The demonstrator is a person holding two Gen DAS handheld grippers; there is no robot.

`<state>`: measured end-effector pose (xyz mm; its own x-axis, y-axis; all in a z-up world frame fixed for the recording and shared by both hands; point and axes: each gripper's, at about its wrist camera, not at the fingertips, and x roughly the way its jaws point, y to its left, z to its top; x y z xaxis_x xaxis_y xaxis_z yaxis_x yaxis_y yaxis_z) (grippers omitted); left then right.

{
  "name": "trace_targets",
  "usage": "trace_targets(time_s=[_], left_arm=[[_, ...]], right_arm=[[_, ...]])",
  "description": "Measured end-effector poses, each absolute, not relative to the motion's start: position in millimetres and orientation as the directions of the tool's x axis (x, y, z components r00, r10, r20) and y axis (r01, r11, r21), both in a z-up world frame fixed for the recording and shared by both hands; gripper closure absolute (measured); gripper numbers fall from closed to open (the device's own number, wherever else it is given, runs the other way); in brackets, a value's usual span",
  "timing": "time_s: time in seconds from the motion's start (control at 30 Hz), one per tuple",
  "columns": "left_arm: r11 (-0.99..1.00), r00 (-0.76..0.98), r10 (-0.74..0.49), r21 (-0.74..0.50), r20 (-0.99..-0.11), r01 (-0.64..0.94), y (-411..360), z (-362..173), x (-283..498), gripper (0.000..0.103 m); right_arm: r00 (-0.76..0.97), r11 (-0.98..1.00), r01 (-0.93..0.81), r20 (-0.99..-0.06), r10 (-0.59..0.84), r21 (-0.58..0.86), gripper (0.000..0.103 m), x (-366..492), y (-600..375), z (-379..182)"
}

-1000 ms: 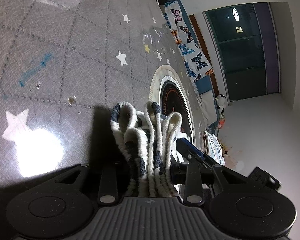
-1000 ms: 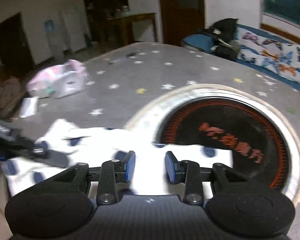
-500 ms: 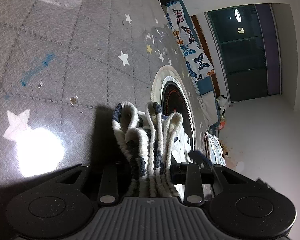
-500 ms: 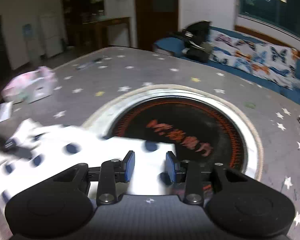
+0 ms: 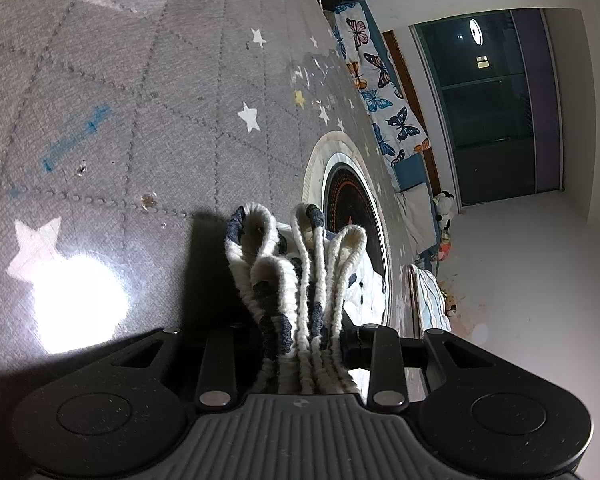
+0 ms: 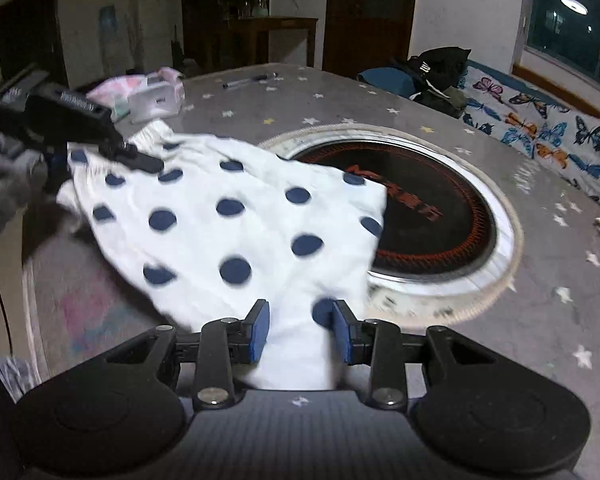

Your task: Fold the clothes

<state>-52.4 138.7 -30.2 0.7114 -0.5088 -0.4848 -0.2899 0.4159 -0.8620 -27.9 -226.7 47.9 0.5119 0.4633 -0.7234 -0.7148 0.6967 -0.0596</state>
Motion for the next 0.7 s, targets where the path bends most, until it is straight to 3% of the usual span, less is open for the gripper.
trace_targets(time_s=[0.43,0.7], left_arm=[[0.424,0.715,-0.507,-0.861,-0.481,-0.279,138.1,-30.1,-52.9,0.069],[0.419,0.713,-0.515,-0.865,-0.476,-0.275,142.1,-31.9,-54.3,0.069]], right_arm=[[0.463,0.660,-0.748,-0.653,0.599,0.075,0.069,12.3,-156.2,74.7],[0.407,0.640,-0.763,-0.701,0.585,0.091,0.069,43.9,-92.3,54.8]])
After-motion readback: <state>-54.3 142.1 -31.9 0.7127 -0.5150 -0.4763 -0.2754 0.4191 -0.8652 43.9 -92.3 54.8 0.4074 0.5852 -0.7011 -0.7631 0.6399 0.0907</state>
